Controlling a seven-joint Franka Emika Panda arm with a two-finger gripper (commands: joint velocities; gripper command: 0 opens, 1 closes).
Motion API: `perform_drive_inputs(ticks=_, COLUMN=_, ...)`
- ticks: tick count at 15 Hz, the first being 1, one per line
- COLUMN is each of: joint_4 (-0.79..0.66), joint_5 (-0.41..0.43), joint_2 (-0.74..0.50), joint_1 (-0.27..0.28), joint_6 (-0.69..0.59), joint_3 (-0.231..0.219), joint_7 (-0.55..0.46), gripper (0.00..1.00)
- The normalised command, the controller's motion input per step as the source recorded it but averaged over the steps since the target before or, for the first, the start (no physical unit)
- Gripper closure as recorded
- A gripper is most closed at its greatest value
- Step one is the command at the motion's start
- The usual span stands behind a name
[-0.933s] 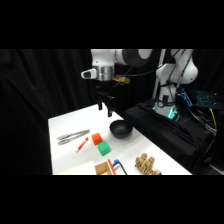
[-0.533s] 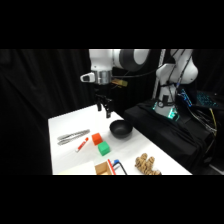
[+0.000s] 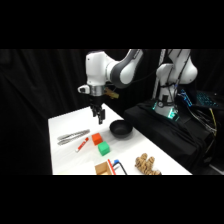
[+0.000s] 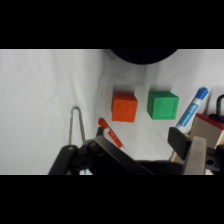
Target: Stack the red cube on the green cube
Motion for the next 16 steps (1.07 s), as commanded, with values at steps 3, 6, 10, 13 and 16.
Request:
perform_drive_inputs(ticks=3, joint_4=0.20, joint_5=-0.176, joint_2=0.31, joint_1=0.004, joint_6=0.29, joint_3=-0.041, joint_7=0.17, gripper=0.00)
perform_drive_inputs(ticks=6, joint_4=0.23, joint_5=-0.173, joint_2=0.32, joint_1=0.032, joint_6=0.21, joint_3=-0.064, joint_7=0.18, gripper=0.00)
perform_drive_inputs(ticks=10, joint_4=0.24, joint_5=-0.062, joint_2=0.30, joint_1=0.007, joint_6=0.17, joint_3=-0.024, joint_7=0.10, gripper=0.00)
perform_drive_inputs(ticks=13, joint_4=0.19, joint_5=-0.018, joint_2=0.22, joint_1=0.006, joint_6=0.15, joint_3=-0.004, joint_7=0.09, gripper=0.00)
perform_drive_inputs(ticks=16, joint_4=0.11, joint_5=0.010, joint_2=0.17, joint_1=0.003, joint_6=0.14, joint_3=0.014, joint_7=0.08, gripper=0.00)
